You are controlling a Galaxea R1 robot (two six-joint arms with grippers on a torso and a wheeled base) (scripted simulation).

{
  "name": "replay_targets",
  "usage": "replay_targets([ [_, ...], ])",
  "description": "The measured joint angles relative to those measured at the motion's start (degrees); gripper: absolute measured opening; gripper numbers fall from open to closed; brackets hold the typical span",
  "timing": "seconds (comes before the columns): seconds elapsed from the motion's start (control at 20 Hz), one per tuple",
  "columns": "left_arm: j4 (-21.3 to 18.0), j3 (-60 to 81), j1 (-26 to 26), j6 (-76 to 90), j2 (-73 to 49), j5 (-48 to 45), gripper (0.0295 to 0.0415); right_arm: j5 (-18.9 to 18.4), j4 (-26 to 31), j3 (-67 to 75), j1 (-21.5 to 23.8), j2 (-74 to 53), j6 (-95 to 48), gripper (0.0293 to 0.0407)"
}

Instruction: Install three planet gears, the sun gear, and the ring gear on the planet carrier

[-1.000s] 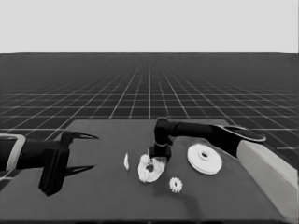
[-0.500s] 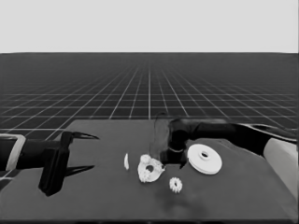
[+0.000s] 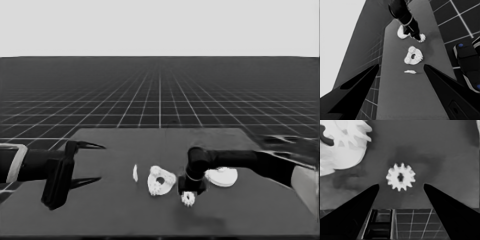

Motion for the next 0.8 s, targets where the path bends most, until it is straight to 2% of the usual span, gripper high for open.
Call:
replay_targets([
  [0.15,0.0,0.0,0.0,0.0,0.0,0.0,0.0385,1.15,-3.5,-2.8,-3.71,0.61,-1.87,0.0385],
  [0.4,0.0,0.0,0.0,0.0,0.0,0.0,0.0385,1.5,-4.28,-3.52,-4.45,0.78,-2.32,0.0385],
  [0.5,0.0,0.0,0.0,0.0,0.0,0.0,0.0385,1.51,-4.32,-3.55,-4.48,0.78,-2.34,0.0314],
  [0.55,0.0,0.0,0.0,0.0,0.0,0.0,0.0385,1.51,-4.33,-3.55,-4.47,0.78,-2.35,0.031],
  [0.8,0.0,0.0,0.0,0.0,0.0,0.0,0.0385,1.52,-4.34,-3.56,-4.47,0.79,-2.35,0.031],
])
